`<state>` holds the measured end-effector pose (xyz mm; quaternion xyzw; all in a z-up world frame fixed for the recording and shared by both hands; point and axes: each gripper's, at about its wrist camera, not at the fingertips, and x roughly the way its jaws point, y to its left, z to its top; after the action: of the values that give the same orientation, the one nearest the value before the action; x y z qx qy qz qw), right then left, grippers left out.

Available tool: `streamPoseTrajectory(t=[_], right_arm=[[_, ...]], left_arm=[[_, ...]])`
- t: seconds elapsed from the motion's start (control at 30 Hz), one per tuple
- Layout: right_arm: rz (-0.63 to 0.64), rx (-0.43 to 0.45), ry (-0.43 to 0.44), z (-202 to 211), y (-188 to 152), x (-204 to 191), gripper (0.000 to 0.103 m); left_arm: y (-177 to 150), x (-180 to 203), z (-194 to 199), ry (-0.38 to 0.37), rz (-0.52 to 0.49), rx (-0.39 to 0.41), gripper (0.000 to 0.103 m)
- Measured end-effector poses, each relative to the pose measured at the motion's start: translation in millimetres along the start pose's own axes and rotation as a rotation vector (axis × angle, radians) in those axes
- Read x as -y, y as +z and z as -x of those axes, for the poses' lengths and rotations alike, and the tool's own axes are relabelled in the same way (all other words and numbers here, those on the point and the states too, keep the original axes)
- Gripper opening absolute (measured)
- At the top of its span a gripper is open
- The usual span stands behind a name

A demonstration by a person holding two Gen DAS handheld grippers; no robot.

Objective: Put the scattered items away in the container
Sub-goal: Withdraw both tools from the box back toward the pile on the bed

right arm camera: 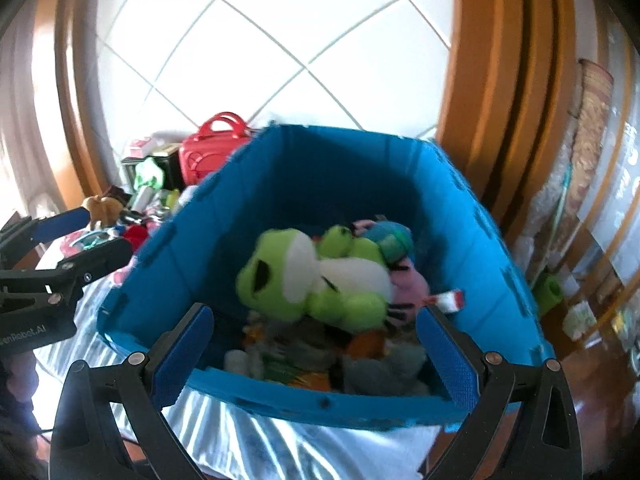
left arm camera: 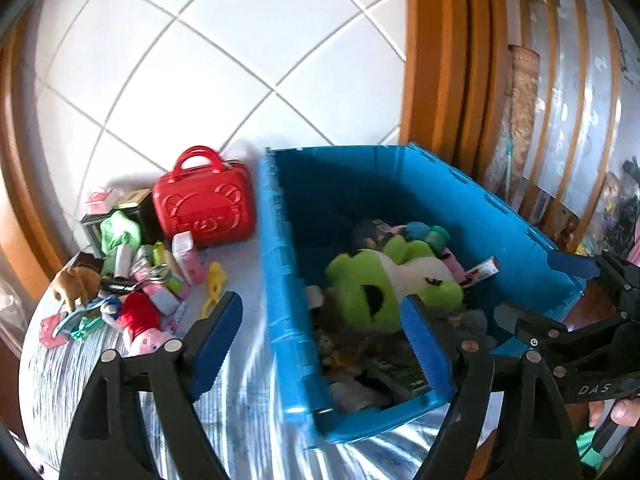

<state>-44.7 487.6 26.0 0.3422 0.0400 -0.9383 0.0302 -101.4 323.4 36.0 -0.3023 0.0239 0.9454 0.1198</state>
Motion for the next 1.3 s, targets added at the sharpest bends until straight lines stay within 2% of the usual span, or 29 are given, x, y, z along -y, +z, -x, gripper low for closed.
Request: streamPoseTrajectory(t=[0.2,0.33,0.43,0.6,0.73,0.87,1.1,1.3], right_arm=[[0.054,0.027,0.035,-1,16,-57,0.103],[0.074,0.041,0.055,-3,24,-105,0.103],[0.076,0.050,0.073,-7,30,-150,0.103],[0.068,0.050,0.117,-24,41,-231,0.103],[0.066,0.030,0.175,-45,47,-294,0.103],[0.057,-0.017,0.226,-70,45,-337,0.103],[0.042,-0.120,0.227,-125,43,-359,0.103],[0.007,-0.195,0.258,-176,42,-354,0.103]], left_arm=[[-11,-61,15,0.036,0.055,0.008,0.081],[-24,-116,25,0.052,0.089,0.011,0.081],[-35,-161,33,0.073,0.108,0.000,0.081],[-60,-257,41,0.136,0.148,-0.044,0.081],[-77,-329,42,0.204,0.168,-0.075,0.081],[-95,-390,42,0.262,0.222,-0.113,0.081],[-116,-457,34,0.352,0.315,-0.159,0.081],[-119,-476,11,0.395,0.336,-0.190,0.081]])
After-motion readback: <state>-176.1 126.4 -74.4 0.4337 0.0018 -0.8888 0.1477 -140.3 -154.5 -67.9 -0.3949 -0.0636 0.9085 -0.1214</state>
